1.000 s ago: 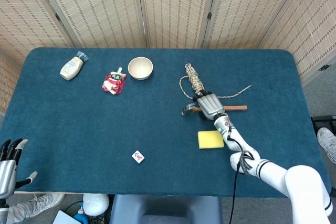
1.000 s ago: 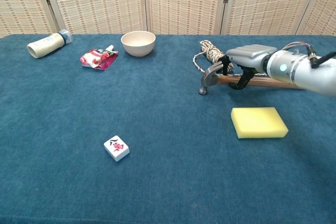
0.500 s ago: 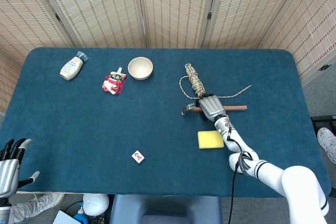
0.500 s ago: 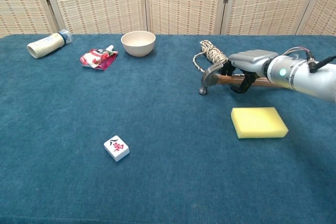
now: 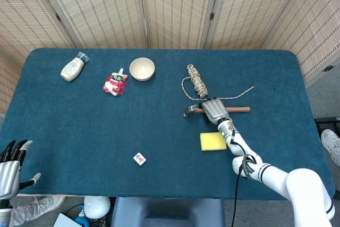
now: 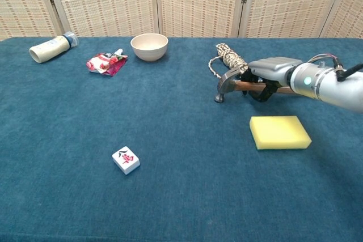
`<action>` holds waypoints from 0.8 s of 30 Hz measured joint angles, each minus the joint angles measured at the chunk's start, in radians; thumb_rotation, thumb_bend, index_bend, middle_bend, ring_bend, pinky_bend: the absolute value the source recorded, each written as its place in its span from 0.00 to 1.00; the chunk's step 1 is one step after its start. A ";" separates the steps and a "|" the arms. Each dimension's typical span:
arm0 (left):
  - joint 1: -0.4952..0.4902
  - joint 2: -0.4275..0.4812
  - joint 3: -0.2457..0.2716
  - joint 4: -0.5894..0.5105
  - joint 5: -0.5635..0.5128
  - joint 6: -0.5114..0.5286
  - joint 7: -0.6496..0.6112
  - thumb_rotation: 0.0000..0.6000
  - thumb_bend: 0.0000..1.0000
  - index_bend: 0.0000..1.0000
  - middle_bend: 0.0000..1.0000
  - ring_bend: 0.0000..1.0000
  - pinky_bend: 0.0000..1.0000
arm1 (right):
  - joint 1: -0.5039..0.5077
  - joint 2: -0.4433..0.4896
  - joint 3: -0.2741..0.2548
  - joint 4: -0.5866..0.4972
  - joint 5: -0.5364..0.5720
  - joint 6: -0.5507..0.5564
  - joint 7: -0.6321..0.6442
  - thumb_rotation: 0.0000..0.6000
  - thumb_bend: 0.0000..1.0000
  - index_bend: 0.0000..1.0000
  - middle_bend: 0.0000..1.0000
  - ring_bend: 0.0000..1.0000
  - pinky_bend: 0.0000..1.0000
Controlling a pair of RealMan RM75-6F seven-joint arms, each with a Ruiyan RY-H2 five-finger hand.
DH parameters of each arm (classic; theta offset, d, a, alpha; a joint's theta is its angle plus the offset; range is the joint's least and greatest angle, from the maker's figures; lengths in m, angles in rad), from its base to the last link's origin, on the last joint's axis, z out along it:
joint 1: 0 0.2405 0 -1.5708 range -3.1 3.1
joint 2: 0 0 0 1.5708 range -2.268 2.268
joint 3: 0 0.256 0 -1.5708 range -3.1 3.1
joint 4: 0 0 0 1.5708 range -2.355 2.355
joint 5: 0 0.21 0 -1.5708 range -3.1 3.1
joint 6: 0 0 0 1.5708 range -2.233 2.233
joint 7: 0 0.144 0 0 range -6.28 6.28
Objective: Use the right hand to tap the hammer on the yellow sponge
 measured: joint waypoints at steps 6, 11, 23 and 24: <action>-0.002 -0.003 0.000 0.002 -0.001 -0.005 0.001 1.00 0.20 0.15 0.14 0.06 0.20 | 0.004 -0.006 0.000 0.002 0.008 0.002 -0.004 1.00 0.51 0.47 0.47 0.33 0.35; -0.002 -0.002 -0.001 0.005 -0.006 -0.008 -0.005 1.00 0.20 0.15 0.14 0.06 0.20 | 0.004 -0.005 -0.004 -0.003 0.009 0.007 -0.011 1.00 0.51 0.49 0.49 0.35 0.37; -0.005 -0.004 -0.002 0.010 -0.010 -0.016 -0.006 1.00 0.20 0.15 0.14 0.06 0.20 | 0.007 -0.006 -0.001 -0.001 0.026 0.016 -0.023 1.00 0.52 0.50 0.50 0.36 0.38; -0.005 -0.004 -0.002 0.010 -0.010 -0.017 -0.006 1.00 0.20 0.15 0.14 0.06 0.20 | 0.007 -0.008 -0.001 0.000 0.029 0.016 -0.026 1.00 0.52 0.50 0.50 0.37 0.38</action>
